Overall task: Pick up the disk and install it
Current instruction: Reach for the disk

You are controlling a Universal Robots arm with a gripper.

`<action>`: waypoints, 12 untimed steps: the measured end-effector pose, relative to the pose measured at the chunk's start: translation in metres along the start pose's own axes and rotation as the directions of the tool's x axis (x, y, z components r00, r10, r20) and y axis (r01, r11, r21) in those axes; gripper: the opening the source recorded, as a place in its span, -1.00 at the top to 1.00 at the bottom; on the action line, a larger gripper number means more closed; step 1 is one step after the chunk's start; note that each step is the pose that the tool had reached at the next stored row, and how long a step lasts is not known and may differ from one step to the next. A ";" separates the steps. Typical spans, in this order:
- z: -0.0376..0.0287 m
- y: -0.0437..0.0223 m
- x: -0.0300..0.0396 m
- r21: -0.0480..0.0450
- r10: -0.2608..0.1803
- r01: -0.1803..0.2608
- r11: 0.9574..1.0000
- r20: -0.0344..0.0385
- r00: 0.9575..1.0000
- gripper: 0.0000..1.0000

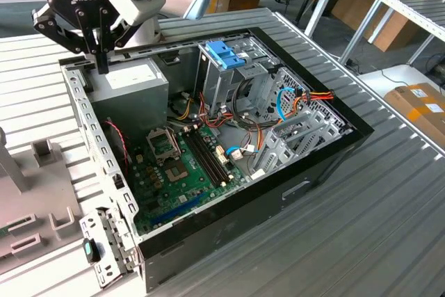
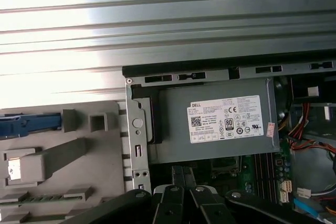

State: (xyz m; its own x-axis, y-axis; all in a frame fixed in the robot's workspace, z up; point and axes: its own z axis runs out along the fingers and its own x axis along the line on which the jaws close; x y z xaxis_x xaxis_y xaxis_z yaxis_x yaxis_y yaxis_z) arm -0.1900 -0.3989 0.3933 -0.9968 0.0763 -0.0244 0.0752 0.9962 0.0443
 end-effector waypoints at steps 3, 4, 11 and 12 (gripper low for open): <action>0.0000 -0.0001 0.0008 0.000 0.000 0.000 1.000 0.000 1.000 0.80; 0.0000 -0.0001 0.0012 0.000 0.000 0.000 1.000 0.000 1.000 0.80; -0.0002 -0.0004 0.0055 0.000 0.000 0.000 1.000 0.000 1.000 0.80; -0.0001 -0.0004 0.0057 0.000 0.000 0.000 1.000 0.000 1.000 0.80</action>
State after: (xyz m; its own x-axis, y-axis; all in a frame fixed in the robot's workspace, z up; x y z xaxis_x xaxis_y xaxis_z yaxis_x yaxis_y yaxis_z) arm -0.1958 -0.3989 0.3933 -0.9968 0.0762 -0.0244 0.0751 0.9962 0.0444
